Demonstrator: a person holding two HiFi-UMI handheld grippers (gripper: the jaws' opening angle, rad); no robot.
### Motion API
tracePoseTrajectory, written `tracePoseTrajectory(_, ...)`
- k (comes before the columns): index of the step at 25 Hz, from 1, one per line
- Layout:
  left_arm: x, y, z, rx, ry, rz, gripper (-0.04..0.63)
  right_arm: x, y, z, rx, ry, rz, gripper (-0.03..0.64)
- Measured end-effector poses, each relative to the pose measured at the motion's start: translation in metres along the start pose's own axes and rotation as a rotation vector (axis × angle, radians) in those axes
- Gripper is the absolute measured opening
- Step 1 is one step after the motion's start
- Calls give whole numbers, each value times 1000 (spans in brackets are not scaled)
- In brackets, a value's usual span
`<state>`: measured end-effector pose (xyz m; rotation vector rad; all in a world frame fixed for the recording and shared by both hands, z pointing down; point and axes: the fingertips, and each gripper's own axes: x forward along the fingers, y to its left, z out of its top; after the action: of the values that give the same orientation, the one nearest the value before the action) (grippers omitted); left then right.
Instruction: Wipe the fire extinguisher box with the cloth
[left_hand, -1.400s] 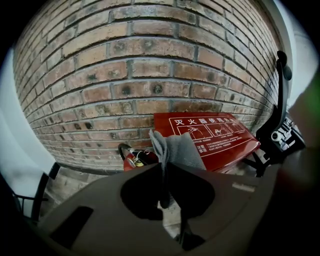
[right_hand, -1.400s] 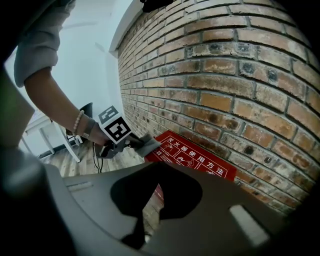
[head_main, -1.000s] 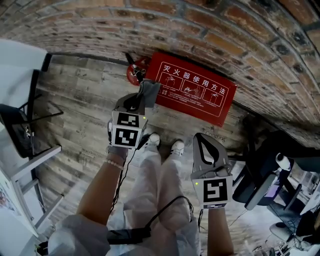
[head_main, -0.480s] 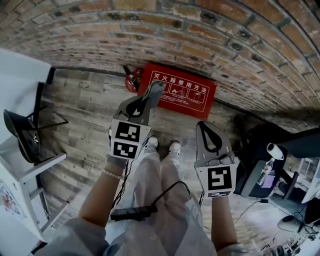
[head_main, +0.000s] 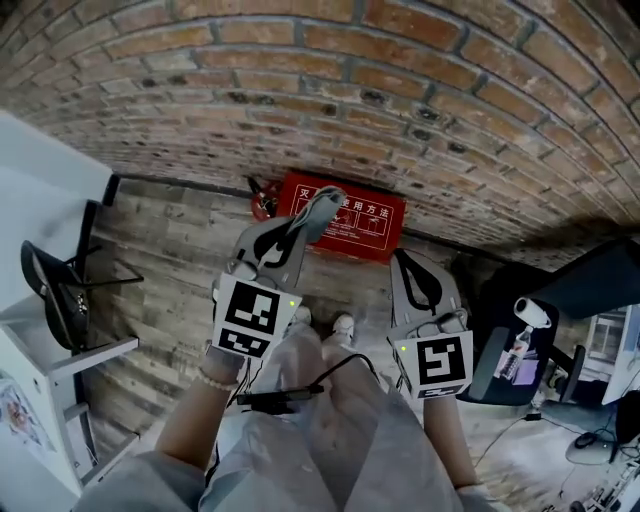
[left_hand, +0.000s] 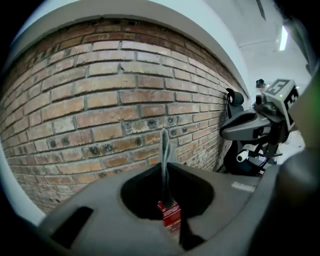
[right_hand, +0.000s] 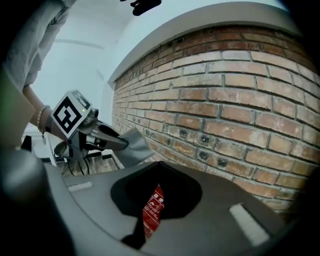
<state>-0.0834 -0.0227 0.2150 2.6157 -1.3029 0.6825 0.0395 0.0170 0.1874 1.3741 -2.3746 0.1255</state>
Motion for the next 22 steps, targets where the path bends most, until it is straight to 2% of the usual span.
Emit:
tracePoseTrajectory(12,-49,-30,74,112,-123,-33,12,-43,-12,54,-56,-72,-15,9)
tracePoseTrajectory(22,-66,-41,89,128,-151,-28,12,-54,-3,70,-81,-115,8,9)
